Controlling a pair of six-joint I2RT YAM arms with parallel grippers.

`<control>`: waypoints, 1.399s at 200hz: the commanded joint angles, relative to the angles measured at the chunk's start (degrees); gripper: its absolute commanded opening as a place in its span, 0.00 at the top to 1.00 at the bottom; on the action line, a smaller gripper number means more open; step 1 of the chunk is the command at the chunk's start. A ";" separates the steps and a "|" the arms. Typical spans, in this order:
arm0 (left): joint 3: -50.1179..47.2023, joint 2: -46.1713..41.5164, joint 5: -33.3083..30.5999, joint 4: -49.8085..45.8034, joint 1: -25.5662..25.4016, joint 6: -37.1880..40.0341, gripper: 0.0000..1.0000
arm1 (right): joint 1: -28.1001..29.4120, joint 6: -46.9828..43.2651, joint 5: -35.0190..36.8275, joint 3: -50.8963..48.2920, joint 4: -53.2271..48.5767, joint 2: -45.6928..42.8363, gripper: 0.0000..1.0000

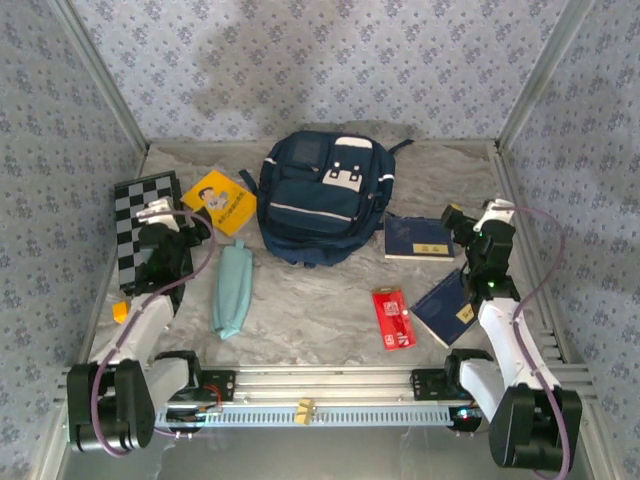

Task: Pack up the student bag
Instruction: Rotate the student bag at the top-center of the table.

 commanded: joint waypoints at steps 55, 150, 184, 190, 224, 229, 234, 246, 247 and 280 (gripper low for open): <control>6.17 -7.91 5.58 -23.98 1.83 -15.84 0.00 | -2.70 13.92 -12.79 7.08 -28.25 -1.67 0.00; 14.18 -1.00 8.74 -34.07 -23.77 -29.38 0.00 | 20.28 22.93 -9.74 9.31 -31.86 3.30 0.00; 17.25 8.13 5.28 -31.15 -34.91 -37.56 0.00 | 25.06 24.25 -7.86 10.81 -30.98 7.93 0.00; 17.90 9.85 5.34 -30.78 -35.83 -39.19 0.00 | 25.38 24.43 -7.86 10.93 -30.63 8.51 0.00; 18.24 17.91 3.77 -26.85 -38.83 -51.23 0.01 | 25.99 24.36 -8.30 11.65 -28.46 11.46 0.00; 18.35 19.18 3.98 -25.57 -38.94 -52.90 0.02 | 25.99 24.39 -8.26 11.87 -28.31 11.78 0.00; 18.69 20.63 4.07 -24.61 -39.06 -53.94 0.03 | 26.01 24.39 -8.22 11.98 -28.18 12.26 0.00; 20.88 23.80 3.51 -25.06 -39.14 -55.34 0.05 | 25.99 24.33 -8.30 12.47 -28.07 13.22 0.00; 21.20 24.00 3.44 -25.13 -39.19 -55.46 0.05 | 25.99 24.36 -8.35 12.53 -27.97 13.31 0.00; 26.35 32.61 1.52 -24.65 -39.80 -60.01 0.10 | 26.13 23.98 -8.65 13.46 -27.72 15.15 0.00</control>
